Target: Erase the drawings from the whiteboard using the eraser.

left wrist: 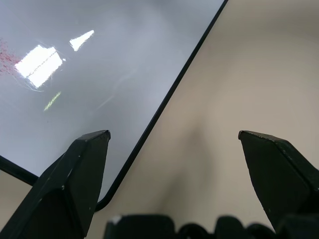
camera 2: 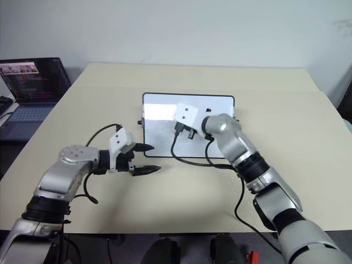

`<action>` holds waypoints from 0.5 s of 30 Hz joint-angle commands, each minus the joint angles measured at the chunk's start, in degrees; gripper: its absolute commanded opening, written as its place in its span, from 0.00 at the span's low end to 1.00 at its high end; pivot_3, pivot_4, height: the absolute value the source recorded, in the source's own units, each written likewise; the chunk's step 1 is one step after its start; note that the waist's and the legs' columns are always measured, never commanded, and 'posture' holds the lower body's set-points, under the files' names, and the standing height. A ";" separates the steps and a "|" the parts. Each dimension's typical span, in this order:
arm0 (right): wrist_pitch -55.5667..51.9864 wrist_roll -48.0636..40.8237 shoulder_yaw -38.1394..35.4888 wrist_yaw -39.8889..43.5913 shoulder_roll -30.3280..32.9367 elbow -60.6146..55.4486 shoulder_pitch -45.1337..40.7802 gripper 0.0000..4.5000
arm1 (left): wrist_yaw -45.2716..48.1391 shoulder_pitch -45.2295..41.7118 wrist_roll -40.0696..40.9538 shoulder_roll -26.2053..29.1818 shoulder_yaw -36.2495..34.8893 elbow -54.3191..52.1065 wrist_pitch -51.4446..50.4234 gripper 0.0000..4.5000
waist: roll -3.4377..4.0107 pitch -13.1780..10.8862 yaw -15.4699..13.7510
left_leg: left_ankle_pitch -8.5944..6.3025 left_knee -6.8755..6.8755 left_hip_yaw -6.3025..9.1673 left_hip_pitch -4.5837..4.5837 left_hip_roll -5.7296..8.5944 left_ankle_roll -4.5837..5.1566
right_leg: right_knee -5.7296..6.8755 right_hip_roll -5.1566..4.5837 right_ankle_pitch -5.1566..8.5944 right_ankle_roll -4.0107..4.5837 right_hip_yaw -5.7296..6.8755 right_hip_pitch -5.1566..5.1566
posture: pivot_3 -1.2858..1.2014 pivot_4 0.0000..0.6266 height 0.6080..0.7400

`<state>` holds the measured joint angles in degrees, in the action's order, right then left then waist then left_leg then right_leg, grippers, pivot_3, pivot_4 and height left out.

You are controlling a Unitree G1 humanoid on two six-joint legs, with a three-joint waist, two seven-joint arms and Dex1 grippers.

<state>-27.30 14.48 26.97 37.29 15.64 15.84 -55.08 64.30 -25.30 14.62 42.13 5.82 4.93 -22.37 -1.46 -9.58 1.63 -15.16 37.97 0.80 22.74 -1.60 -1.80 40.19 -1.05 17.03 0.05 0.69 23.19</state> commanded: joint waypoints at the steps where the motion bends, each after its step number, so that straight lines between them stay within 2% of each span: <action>1: -2.09 0.92 0.42 3.17 2.47 -0.83 1.98 0.26 | 0.22 -1.09 0.50 -0.16 -0.77 -0.95 0.36 1.00 | 0.00 0.00 -0.06 | 0.00 0.00 0.00 0.00 0.00 0.00 | 0.00 0.00 0.00 0.00 0.00 0.00 | 0.52 0.24 1.00; 4: -3.35 1.23 2.15 6.76 4.06 -3.20 4.08 0.26 | 0.46 -1.26 0.50 -0.23 -0.77 -0.94 0.38 1.00 | -0.01 0.01 -0.12 | 0.00 0.00 0.02 0.01 0.01 0.00 | -0.04 -0.01 0.00 0.00 0.02 -0.02 | 0.52 0.24 1.00; 7: -3.47 1.72 2.03 6.77 4.04 -3.46 4.28 0.26 | 0.61 -1.55 0.50 -0.30 -0.70 -0.87 0.36 1.00 | -0.01 0.01 0.04 | 0.00 0.00 0.01 -0.03 0.00 0.01 | -0.02 0.00 0.00 0.00 0.01 -0.03 | 0.52 0.24 1.00; 12: -0.62 2.44 -1.83 -0.88 1.86 0.84 0.72 0.26 | 0.79 -1.77 0.46 -0.49 -0.53 -0.85 0.32 1.00 | -0.01 0.00 0.13 | 0.04 0.00 0.00 -0.14 -0.01 0.06 | 0.15 0.02 0.00 0.00 -0.02 -0.03 | 0.52 0.24 1.00; 15: -0.24 2.11 -2.17 -1.31 2.26 2.21 0.04 0.26 | 0.88 -1.77 0.41 -0.55 -0.57 -0.83 0.31 1.00 | 0.00 0.00 0.11 | 0.10 0.01 -0.01 -0.15 0.00 0.14 | 0.19 0.02 -0.03 0.05 -0.02 -0.03 | 0.52 0.24 1.00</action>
<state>-27.15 14.92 26.39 37.44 16.85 16.23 -54.77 64.71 -26.25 14.63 41.26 5.90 4.99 -22.37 -1.46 -9.58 1.75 -15.05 37.98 0.79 22.58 -1.60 -1.65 40.38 -1.03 16.99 0.11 0.67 23.16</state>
